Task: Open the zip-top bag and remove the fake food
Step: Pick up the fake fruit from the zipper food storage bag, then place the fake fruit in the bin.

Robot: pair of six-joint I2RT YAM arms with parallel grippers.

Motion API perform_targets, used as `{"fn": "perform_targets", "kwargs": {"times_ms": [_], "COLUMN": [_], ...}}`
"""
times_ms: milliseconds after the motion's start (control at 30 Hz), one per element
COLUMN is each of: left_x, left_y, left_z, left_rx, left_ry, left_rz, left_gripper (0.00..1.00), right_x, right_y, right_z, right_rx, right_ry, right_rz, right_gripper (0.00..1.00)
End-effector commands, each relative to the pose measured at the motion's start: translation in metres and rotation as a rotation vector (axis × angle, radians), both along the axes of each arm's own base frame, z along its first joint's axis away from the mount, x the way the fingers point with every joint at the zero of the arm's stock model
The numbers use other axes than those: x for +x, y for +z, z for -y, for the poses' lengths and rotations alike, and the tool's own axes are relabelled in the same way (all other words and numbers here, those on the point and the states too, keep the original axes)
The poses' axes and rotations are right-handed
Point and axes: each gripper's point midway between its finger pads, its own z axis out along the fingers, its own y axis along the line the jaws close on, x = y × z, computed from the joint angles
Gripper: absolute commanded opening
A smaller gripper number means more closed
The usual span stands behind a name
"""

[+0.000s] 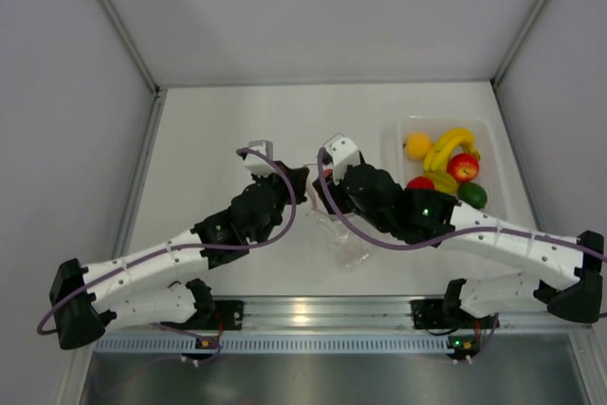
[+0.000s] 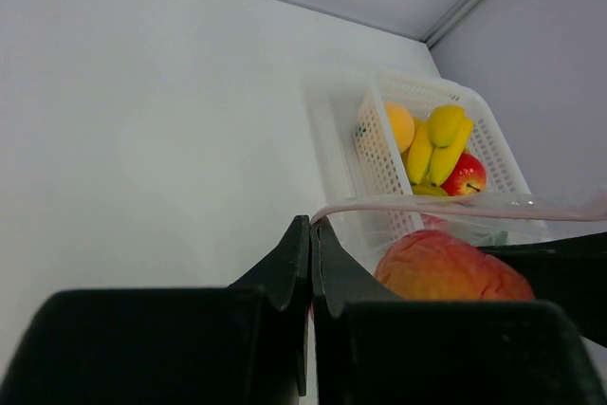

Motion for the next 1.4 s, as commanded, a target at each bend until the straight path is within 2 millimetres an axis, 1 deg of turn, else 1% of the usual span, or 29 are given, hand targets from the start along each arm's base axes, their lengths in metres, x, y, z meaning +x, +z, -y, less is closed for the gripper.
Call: {"fn": "perform_targets", "kwargs": {"times_ms": [0, 67, 100, 133, 167, 267, 300, 367, 400, 433, 500, 533, 567, 633, 767, 800, 833, 867, 900, 1000, 1033, 1200, 1233, 1267, 1300, 1333, 1367], "left_x": [0.003, 0.001, 0.0, 0.0, -0.001, -0.006, -0.008, -0.011, -0.014, -0.016, -0.021, -0.023, -0.024, -0.023, -0.014, -0.008, -0.006, -0.004, 0.0, 0.002, 0.004, 0.005, 0.005, 0.006, 0.006, 0.007, 0.009], "left_y": [0.018, 0.018, 0.019, 0.018, 0.017, 0.021, 0.023, 0.028, 0.031, 0.033, 0.037, 0.038, 0.039, 0.035, 0.027, 0.025, 0.023, 0.024, 0.02, 0.022, 0.022, 0.03, 0.031, 0.027, 0.032, 0.032, 0.032], "left_z": [0.004, 0.008, 0.009, 0.01, 0.01, 0.013, 0.014, 0.017, 0.02, 0.023, 0.03, 0.032, 0.034, 0.033, 0.021, 0.014, 0.01, 0.008, 0.007, 0.004, 0.003, 0.001, -0.001, -0.005, -0.007, -0.01, -0.013], "left_rx": [-0.061, -0.077, -0.083, -0.089, -0.102, -0.151, -0.161, -0.151, -0.147, -0.142, -0.128, -0.125, -0.111, -0.095, -0.09, -0.083, -0.067, -0.058, -0.038, -0.04, -0.049, -0.06, -0.065, -0.048, -0.054, -0.05, -0.046], "left_ry": [-0.005, -0.021, -0.028, -0.03, -0.031, -0.061, -0.072, -0.085, -0.099, -0.11, -0.15, -0.16, -0.167, -0.157, -0.064, -0.005, 0.023, 0.042, 0.065, 0.09, 0.096, 0.103, 0.114, 0.132, 0.144, 0.157, 0.171], "left_rz": [0.022, 0.016, 0.014, 0.01, 0.003, 0.002, 0.006, 0.025, 0.036, 0.046, 0.072, 0.079, 0.087, 0.085, 0.055, 0.047, 0.035, 0.03, 0.024, 0.018, 0.016, 0.024, 0.023, 0.011, 0.01, 0.005, 0.002], "left_gripper": [0.0, 0.0, 0.0, 0.0, 0.0, 0.0, 0.0, 0.0, 0.0, 0.0, 0.0, 0.0, 0.0, 0.0, 0.0, 0.0, 0.0, 0.0, 0.0, 0.0, 0.0, 0.0, 0.0, 0.0, 0.0, 0.0, 0.0], "right_x": [0.008, 0.008, 0.009, 0.009, 0.012, 0.016, 0.019, 0.021, 0.024, 0.026, 0.029, 0.03, 0.031, 0.031, 0.023, 0.02, 0.017, 0.011, 0.007, -0.002, -0.005, -0.011, -0.007, -0.005, -0.002, 0.0, 0.006], "right_y": [0.058, 0.06, 0.07, 0.069, 0.072, 0.075, 0.072, 0.076, 0.067, 0.07, 0.059, 0.057, 0.059, 0.063, 0.086, 0.089, 0.097, 0.101, 0.108, 0.123, 0.123, 0.143, 0.141, 0.139, 0.142, 0.14, 0.134], "right_z": [0.014, 0.015, 0.017, 0.018, 0.021, 0.022, 0.019, 0.014, 0.006, 0.003, -0.005, -0.007, -0.009, -0.006, -0.004, -0.002, -0.003, -0.009, -0.007, -0.005, -0.006, 0.008, 0.016, 0.022, 0.03, 0.036, 0.049], "right_rx": [0.17, 0.232, 0.286, 0.312, 0.326, 0.352, 0.346, 0.337, 0.297, 0.286, 0.252, 0.254, 0.273, 0.303, 0.37, 0.367, 0.394, 0.416, 0.44, 0.498, 0.515, 0.6, 0.575, 0.55, 0.546, 0.533, 0.506], "right_ry": [-0.114, -0.135, -0.154, -0.168, -0.193, -0.235, -0.238, -0.234, -0.234, -0.234, -0.236, -0.238, -0.236, -0.252, -0.216, -0.204, -0.185, -0.134, -0.117, -0.077, -0.069, -0.058, -0.091, -0.119, -0.15, -0.17, -0.209], "right_rz": [0.079, 0.075, 0.09, 0.083, 0.09, 0.098, 0.094, 0.089, 0.08, 0.081, 0.073, 0.07, 0.075, 0.078, 0.075, 0.065, 0.059, 0.036, 0.028, -0.01, -0.033, -0.036, -0.025, -0.017, -0.006, -0.002, -0.005], "right_gripper": [0.0, 0.0, 0.0, 0.0, 0.0, 0.0, 0.0, 0.0, 0.0, 0.0, 0.0, 0.0, 0.0, 0.0, 0.0, 0.0, 0.0, 0.0, 0.0, 0.0, 0.0, 0.0, 0.0, 0.0, 0.0, 0.0, 0.0]}}
